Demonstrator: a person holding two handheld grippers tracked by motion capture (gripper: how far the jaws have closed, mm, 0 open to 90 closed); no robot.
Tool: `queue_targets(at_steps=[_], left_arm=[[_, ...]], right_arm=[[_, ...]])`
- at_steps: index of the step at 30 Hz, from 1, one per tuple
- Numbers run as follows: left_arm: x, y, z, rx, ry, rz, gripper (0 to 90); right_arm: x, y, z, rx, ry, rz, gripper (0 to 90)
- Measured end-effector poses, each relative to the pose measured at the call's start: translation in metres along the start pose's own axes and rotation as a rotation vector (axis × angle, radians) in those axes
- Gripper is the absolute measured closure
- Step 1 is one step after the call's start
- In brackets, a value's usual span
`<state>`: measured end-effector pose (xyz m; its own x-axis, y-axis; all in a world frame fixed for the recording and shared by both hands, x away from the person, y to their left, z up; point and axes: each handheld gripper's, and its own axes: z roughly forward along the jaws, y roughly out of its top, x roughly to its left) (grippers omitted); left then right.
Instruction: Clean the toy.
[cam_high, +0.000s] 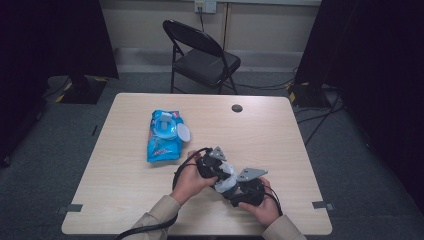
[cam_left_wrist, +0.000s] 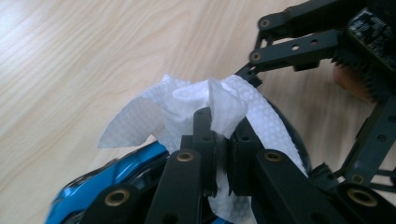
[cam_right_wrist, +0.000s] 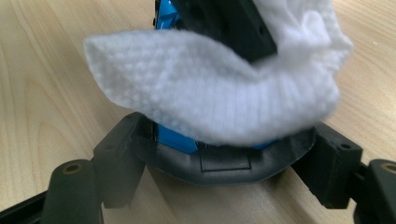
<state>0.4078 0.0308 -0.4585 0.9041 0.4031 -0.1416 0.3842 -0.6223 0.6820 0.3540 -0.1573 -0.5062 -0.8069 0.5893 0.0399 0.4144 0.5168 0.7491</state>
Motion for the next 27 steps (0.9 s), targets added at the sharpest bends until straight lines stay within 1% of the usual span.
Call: queue_targets(at_steps=[3, 8, 9, 11, 12, 13, 15, 16, 18, 20, 21, 24, 25, 26, 27], left_arm=[[0.004, -0.001, -0.003, 0.004, 0.016, 0.002, 84.3], [0.011, -0.003, -0.007, 0.003, 0.035, -0.013, 84.3], [0.014, -0.004, -0.009, 0.009, 0.041, -0.005, 84.3], [0.017, -0.006, -0.01, 0.001, 0.051, -0.022, 84.3], [0.02, -0.007, -0.012, 0.011, 0.064, -0.024, 84.3], [0.022, -0.008, -0.012, 0.01, 0.073, -0.028, 84.3], [0.027, -0.011, -0.014, 0.009, 0.09, -0.052, 84.3], [0.028, -0.012, -0.014, 0.006, 0.087, -0.06, 84.4], [0.032, -0.014, -0.015, 0.01, 0.087, -0.058, 84.4], [0.033, -0.015, -0.016, 0.007, 0.094, -0.067, 84.3], [0.034, -0.016, -0.016, 0.01, 0.091, -0.065, 84.3], [0.037, -0.018, -0.018, 0.018, 0.108, -0.071, 84.3], [0.04, -0.02, -0.019, 0.022, 0.117, -0.065, 84.4], [0.042, -0.021, -0.02, 0.024, 0.115, -0.076, 84.4], [0.043, -0.023, -0.02, 0.013, 0.117, -0.083, 84.3]], right_arm=[[0.0, 0.0, 0.0, -0.001, 0.001, -0.003, 24.6], [0.0, 0.0, 0.0, -0.001, 0.0, -0.006, 24.7], [0.0, 0.0, 0.0, 0.0, 0.0, -0.005, 24.6], [0.0, 0.0, 0.0, 0.0, 0.0, -0.005, 24.6], [0.0, 0.0, 0.0, 0.001, 0.0, -0.005, 24.6], [0.0, 0.0, 0.0, 0.001, 0.0, -0.004, 24.6], [0.0, 0.0, 0.0, 0.001, 0.0, -0.004, 24.7], [0.0, 0.0, 0.0, 0.001, 0.0, -0.004, 24.7], [0.0, 0.0, 0.0, 0.001, 0.0, -0.004, 24.7], [0.0, 0.0, 0.0, 0.001, 0.0, -0.005, 24.6], [0.0, 0.0, 0.0, 0.001, 0.0, -0.005, 24.7], [0.0, 0.0, 0.0, 0.001, 0.0, -0.005, 24.6], [0.0, 0.0, 0.0, 0.001, -0.001, -0.005, 24.6], [0.0, 0.0, 0.0, 0.001, 0.0, -0.005, 24.6], [0.0, 0.0, 0.0, 0.001, 0.0, -0.005, 24.6]])
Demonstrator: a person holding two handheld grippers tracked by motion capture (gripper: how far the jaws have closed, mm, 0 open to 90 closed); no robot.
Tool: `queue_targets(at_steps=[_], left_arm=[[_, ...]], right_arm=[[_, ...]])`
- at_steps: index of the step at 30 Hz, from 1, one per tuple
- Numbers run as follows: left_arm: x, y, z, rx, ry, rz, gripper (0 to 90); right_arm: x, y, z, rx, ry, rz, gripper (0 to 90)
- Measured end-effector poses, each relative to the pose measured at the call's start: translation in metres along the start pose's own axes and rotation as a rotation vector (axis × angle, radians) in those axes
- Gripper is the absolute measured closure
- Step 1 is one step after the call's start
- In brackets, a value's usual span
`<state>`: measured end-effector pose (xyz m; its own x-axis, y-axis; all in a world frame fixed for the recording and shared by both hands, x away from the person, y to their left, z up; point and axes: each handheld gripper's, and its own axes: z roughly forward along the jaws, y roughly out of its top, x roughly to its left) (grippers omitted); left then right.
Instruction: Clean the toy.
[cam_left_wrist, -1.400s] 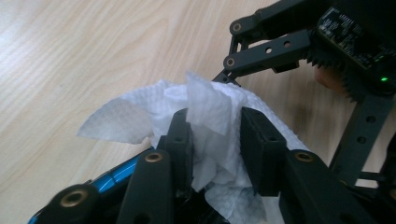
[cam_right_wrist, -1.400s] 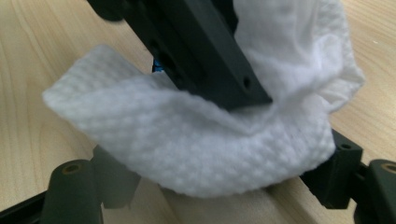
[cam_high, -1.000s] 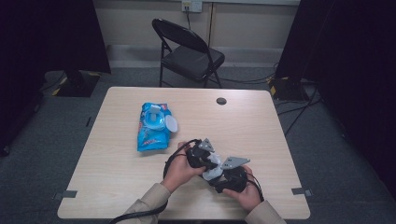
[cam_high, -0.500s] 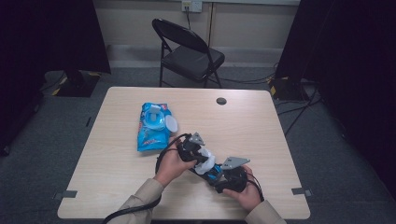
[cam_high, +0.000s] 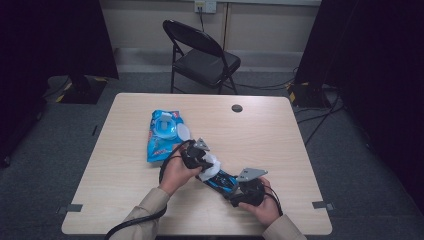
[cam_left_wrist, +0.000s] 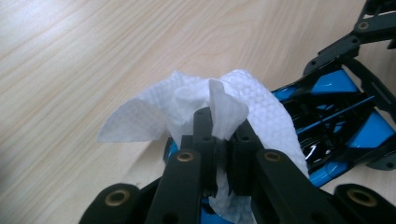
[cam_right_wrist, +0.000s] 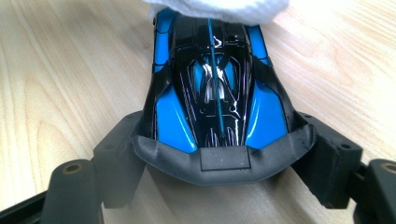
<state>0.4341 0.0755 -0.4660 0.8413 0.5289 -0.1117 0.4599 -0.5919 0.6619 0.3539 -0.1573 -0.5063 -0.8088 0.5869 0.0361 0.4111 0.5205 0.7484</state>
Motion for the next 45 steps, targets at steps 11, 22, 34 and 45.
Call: queue_targets(at_steps=[11, 22, 34, 45], left_arm=[[0.012, -0.012, -0.008, 0.009, 0.037, -0.032, 84.4], [0.024, -0.031, -0.016, 0.028, 0.065, -0.068, 84.5], [0.015, -0.024, -0.041, -0.041, 0.038, -0.064, 85.1], [-0.026, 0.008, -0.028, -0.066, -0.061, 0.037, 85.1]], right_arm=[[0.0, 0.0, 0.0, 0.0, -0.002, -0.002, 24.6], [0.0, 0.0, 0.0, 0.0, -0.004, -0.002, 24.6], [0.0, 0.0, 0.0, 0.0, -0.005, -0.003, 24.6], [0.0, 0.0, 0.0, 0.0, -0.005, -0.004, 24.6]])
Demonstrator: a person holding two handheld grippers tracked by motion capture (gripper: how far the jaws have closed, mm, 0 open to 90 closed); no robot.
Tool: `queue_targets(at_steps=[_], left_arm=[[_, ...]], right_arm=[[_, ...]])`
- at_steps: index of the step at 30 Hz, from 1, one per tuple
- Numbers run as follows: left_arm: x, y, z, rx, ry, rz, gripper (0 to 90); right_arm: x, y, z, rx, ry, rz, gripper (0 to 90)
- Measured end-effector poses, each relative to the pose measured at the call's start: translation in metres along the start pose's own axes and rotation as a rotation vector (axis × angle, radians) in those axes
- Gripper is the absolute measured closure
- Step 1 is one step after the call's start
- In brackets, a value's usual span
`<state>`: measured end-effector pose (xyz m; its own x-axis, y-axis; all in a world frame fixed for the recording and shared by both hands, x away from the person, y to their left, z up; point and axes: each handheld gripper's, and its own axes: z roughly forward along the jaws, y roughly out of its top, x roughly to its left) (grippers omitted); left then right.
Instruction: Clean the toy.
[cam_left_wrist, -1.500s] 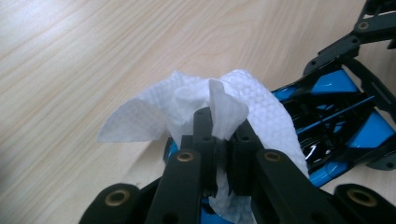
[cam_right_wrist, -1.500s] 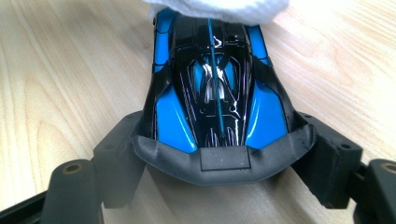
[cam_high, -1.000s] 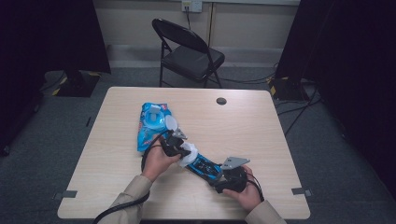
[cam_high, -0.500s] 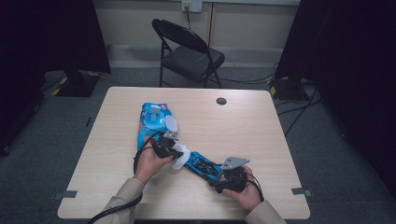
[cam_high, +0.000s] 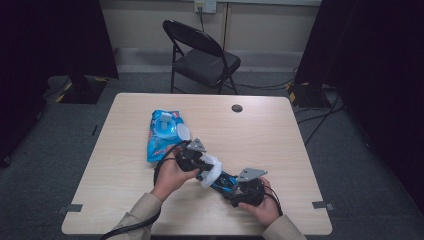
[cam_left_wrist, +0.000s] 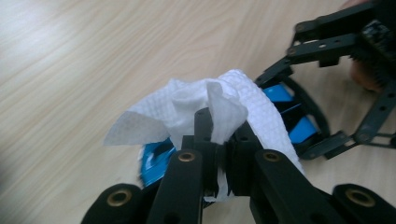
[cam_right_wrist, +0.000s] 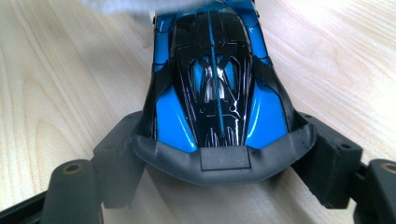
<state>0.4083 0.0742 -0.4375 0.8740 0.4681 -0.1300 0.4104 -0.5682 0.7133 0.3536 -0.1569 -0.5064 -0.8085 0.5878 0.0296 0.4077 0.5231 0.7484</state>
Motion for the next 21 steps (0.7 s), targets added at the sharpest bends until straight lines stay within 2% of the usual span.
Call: queue_targets(at_steps=[9, 12, 15, 16, 21], left_arm=[[-0.025, 0.015, 0.032, 0.047, -0.064, 0.05, 85.1], [-0.029, 0.018, 0.043, 0.088, -0.062, 0.079, 85.2], [-0.031, 0.02, 0.051, 0.11, -0.062, 0.089, 85.2], [-0.031, 0.02, 0.053, 0.105, -0.062, 0.08, 85.2], [-0.033, 0.02, 0.056, 0.115, -0.064, 0.095, 85.2]], right_arm=[[0.0, 0.0, 0.0, 0.0, 0.001, -0.001, 24.6], [0.0, 0.0, 0.0, 0.001, 0.0, -0.002, 24.6], [0.0, 0.0, 0.0, 0.0, 0.001, -0.002, 24.6], [0.0, 0.0, 0.0, 0.001, 0.001, -0.002, 24.6], [0.0, 0.0, 0.0, 0.0, 0.001, -0.003, 24.6]])
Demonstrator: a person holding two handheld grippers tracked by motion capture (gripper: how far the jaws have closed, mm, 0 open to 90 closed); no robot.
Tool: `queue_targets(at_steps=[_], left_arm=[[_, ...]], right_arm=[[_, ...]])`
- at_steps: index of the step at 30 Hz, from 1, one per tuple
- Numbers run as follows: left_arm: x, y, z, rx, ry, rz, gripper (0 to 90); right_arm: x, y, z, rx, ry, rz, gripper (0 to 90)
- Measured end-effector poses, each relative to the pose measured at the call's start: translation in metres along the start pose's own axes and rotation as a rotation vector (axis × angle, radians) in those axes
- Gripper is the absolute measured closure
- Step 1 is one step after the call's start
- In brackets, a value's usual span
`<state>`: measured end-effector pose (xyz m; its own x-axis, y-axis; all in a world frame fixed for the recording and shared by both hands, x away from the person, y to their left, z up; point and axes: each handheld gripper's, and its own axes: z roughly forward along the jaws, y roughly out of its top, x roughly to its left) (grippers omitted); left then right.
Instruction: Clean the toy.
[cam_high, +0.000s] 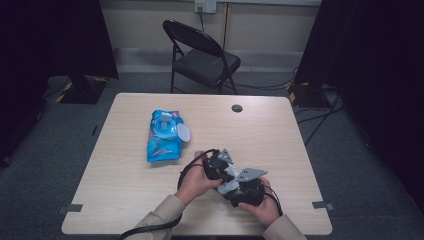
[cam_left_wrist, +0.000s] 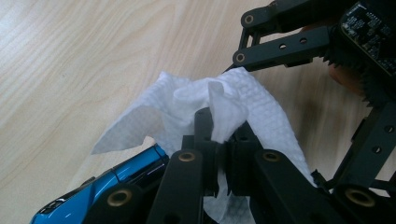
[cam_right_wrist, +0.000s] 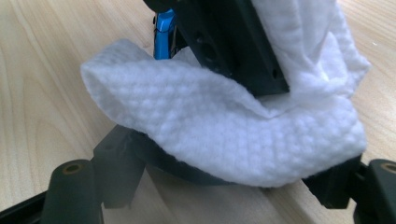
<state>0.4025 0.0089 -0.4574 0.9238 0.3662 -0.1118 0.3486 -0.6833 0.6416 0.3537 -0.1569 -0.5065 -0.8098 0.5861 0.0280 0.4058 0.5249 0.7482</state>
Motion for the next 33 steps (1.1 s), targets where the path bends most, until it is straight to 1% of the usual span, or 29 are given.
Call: queue_targets(at_steps=[1, 3, 5, 11, 13, 14, 15, 23, 26, 33], left_arm=[[0.0, 0.0, 0.0, 0.007, 0.001, 0.009, 85.2], [-0.001, 0.0, 0.002, 0.0, -0.004, 0.003, 85.2], [-0.002, 0.0, 0.003, 0.0, -0.007, 0.009, 85.2], [-0.003, 0.0, 0.005, -0.009, -0.01, 0.004, 85.2], [-0.003, 0.0, 0.005, -0.01, -0.009, 0.011, 85.2], [-0.003, -0.001, 0.005, -0.012, -0.01, 0.009, 85.2], [-0.003, -0.001, 0.005, -0.014, -0.012, -0.001, 85.2], [0.003, -0.001, 0.004, -0.018, -0.04, -0.014, 84.8], [0.004, -0.001, 0.003, -0.019, -0.035, -0.022, 84.6], [0.009, -0.001, -0.001, -0.009, -0.016, -0.015, 84.2]], right_arm=[[0.0, 0.0, 0.0, 0.0, -0.001, -0.002, 24.6], [0.0, 0.0, 0.0, 0.0, -0.001, -0.002, 24.6], [0.0, 0.0, 0.0, 0.0, -0.001, -0.002, 24.6], [0.0, 0.0, 0.0, 0.001, -0.002, -0.003, 24.6], [0.0, 0.0, 0.0, 0.0, -0.002, -0.003, 24.6], [0.0, 0.0, 0.0, 0.0, -0.002, -0.003, 24.7], [0.0, 0.0, 0.0, 0.0, -0.001, -0.003, 24.6], [0.0, 0.0, 0.0, 0.001, -0.003, -0.006, 24.7], [0.0, 0.0, 0.0, 0.001, -0.003, -0.006, 24.7], [0.0, 0.0, 0.0, 0.002, -0.003, -0.007, 24.7]])
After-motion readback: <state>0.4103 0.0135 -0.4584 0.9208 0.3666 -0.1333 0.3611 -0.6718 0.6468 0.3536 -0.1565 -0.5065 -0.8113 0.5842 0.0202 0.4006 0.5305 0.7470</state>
